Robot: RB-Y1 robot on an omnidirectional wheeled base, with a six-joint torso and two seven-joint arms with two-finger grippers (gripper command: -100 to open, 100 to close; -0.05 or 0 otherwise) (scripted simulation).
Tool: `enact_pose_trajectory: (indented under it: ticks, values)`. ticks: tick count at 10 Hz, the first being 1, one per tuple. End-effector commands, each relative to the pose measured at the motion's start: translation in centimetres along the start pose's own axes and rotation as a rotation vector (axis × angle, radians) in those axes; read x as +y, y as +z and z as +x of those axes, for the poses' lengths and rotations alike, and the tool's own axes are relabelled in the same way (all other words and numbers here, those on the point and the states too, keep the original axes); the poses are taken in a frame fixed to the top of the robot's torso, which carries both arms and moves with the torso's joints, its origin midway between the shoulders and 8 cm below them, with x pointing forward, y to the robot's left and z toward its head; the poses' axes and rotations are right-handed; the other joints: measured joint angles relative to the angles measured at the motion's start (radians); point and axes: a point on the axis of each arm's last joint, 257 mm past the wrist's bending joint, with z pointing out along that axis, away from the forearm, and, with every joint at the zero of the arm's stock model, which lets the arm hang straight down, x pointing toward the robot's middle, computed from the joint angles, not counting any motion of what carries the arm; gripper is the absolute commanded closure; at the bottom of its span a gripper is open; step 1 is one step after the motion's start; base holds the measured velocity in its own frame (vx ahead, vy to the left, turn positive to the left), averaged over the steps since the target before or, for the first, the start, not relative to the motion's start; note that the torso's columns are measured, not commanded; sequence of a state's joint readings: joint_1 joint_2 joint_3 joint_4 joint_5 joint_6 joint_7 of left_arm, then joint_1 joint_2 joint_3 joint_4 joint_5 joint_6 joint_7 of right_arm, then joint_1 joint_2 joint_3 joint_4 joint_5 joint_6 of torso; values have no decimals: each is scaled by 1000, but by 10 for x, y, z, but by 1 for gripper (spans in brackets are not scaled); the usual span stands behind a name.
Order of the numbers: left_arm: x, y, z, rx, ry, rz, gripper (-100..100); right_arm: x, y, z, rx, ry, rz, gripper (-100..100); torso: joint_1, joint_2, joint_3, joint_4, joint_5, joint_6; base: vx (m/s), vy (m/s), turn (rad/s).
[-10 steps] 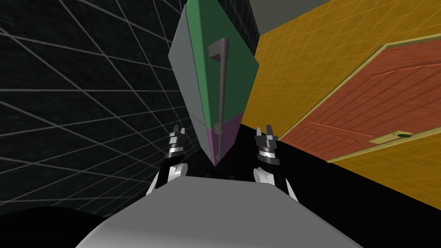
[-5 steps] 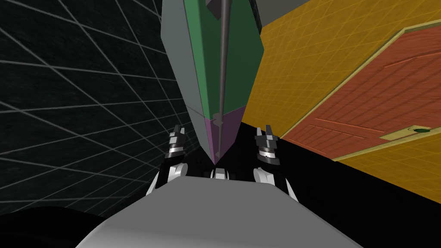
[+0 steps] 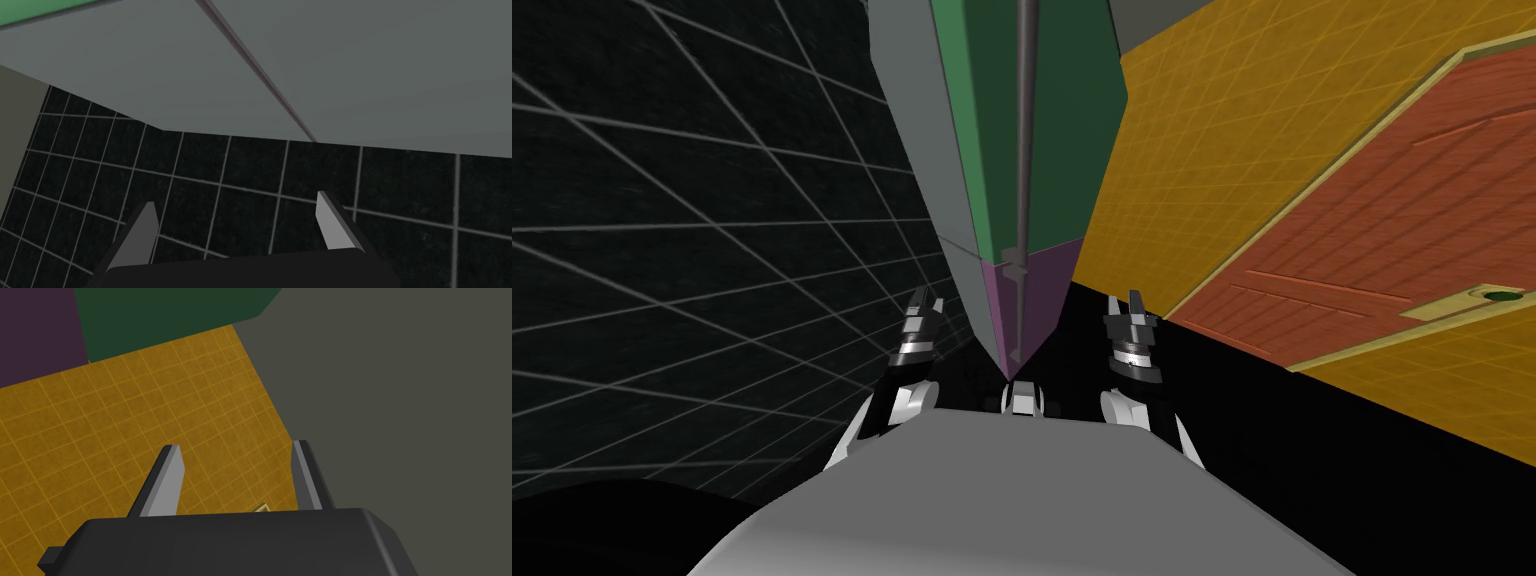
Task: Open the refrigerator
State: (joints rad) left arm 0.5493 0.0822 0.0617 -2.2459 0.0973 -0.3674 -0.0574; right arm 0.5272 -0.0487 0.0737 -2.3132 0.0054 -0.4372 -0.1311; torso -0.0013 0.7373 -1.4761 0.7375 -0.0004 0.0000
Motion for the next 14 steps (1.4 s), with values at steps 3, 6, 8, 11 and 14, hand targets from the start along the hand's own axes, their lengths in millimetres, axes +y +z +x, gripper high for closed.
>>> enact_pose_trajectory:
  ticks: [3, 6, 8, 11, 14]
  values:
    - [4, 3, -10, 55, 71, -50, -100, 0, 0, 0, 0, 0, 0, 0, 1, 1, 0, 0, 0, 0, 10, -73, -16]
    - [8, 5, -22, 56, 105, -93, -100, 0, 0, 0, 0, 0, 0, 0, 1, 1, 0, 1, 0, 0, 9, -91, -20]
    - [10, 6, -33, 48, 125, -127, -100, 0, 0, 0, 0, 0, 0, 0, 1, 0, 0, 0, 0, 0, 18, -106, -19]
    - [16, 4, -50, 28, 154, -187, -100, 0, 0, 0, 0, 0, 0, 0, 1, 1, 0, 1, 0, 0, 13, -112, -26]
    - [27, 0, -71, 4, 186, -261, -100, 0, 0, 0, 0, 0, 0, 0, 1, 0, 0, 0, 0, 0, 19, -120, -26]
